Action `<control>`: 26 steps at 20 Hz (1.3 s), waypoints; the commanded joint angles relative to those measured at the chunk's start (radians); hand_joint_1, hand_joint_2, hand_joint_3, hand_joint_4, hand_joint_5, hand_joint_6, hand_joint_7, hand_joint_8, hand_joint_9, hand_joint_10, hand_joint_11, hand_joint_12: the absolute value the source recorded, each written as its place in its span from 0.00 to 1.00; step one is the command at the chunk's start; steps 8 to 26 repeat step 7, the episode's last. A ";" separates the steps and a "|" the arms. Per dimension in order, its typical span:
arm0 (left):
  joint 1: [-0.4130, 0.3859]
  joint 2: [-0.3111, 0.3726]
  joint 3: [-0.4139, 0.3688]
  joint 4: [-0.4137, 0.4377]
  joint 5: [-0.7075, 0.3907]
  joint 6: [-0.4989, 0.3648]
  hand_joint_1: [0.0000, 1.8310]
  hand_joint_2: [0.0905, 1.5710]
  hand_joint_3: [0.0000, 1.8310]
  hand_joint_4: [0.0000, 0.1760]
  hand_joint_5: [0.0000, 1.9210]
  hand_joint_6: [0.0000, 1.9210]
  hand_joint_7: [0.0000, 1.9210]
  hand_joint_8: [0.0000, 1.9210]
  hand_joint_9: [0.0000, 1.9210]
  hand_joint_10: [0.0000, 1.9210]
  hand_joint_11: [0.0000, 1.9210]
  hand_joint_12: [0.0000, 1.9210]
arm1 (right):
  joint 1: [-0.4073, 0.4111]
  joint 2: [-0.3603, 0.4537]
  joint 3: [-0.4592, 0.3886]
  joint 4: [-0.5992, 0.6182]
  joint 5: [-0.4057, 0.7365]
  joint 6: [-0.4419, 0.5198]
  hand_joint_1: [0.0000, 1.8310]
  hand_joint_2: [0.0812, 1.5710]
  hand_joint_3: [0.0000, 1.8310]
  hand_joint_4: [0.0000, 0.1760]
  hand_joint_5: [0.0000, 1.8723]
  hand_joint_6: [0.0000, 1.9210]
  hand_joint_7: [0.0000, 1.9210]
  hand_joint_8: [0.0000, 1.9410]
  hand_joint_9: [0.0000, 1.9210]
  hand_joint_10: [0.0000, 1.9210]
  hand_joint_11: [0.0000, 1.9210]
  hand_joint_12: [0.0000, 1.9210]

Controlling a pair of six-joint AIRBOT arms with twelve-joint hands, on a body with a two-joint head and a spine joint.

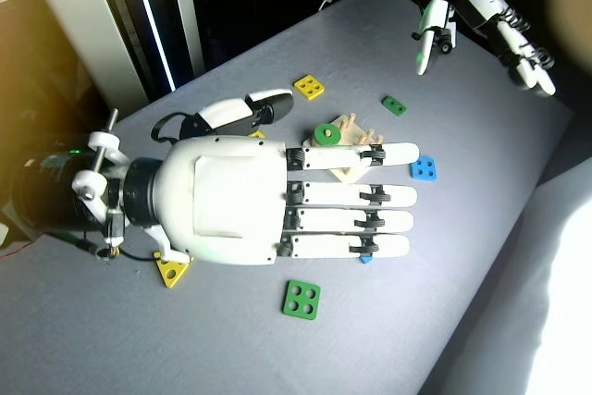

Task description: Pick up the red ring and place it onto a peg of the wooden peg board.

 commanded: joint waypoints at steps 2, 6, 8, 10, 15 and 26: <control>0.019 0.044 -0.024 -0.025 -0.259 -0.007 0.23 0.65 0.00 0.68 0.05 0.01 0.06 0.00 0.02 0.00 0.00 0.00 | 0.005 0.036 -0.015 0.101 0.224 -0.021 0.25 0.63 0.05 0.99 0.00 0.00 0.00 0.00 0.00 0.00 0.00 0.00; 0.073 0.102 -0.071 -0.044 -0.392 -0.007 0.33 0.67 0.00 0.73 0.03 0.01 0.04 0.00 0.01 0.00 0.00 0.00 | 0.006 0.102 -0.049 0.132 0.300 -0.071 0.13 0.70 0.06 0.62 0.00 0.00 0.00 0.00 0.00 0.00 0.00 0.00; 0.082 0.114 -0.081 -0.044 -0.418 -0.006 0.29 0.69 0.00 0.74 0.07 0.01 0.06 0.00 0.02 0.00 0.00 0.00 | 0.011 0.127 -0.064 0.135 0.321 -0.088 0.14 0.72 0.04 0.69 0.00 0.00 0.00 0.00 0.00 0.00 0.00 0.00; 0.082 0.114 -0.081 -0.044 -0.418 -0.006 0.29 0.69 0.00 0.74 0.07 0.01 0.06 0.00 0.02 0.00 0.00 0.00 | 0.011 0.127 -0.064 0.135 0.321 -0.088 0.14 0.72 0.04 0.69 0.00 0.00 0.00 0.00 0.00 0.00 0.00 0.00; 0.082 0.114 -0.081 -0.044 -0.418 -0.006 0.29 0.69 0.00 0.74 0.07 0.01 0.06 0.00 0.02 0.00 0.00 0.00 | 0.011 0.127 -0.064 0.135 0.321 -0.088 0.14 0.72 0.04 0.69 0.00 0.00 0.00 0.00 0.00 0.00 0.00 0.00; 0.082 0.114 -0.081 -0.044 -0.418 -0.006 0.29 0.69 0.00 0.74 0.07 0.01 0.06 0.00 0.02 0.00 0.00 0.00 | 0.011 0.127 -0.064 0.135 0.321 -0.088 0.14 0.72 0.04 0.69 0.00 0.00 0.00 0.00 0.00 0.00 0.00 0.00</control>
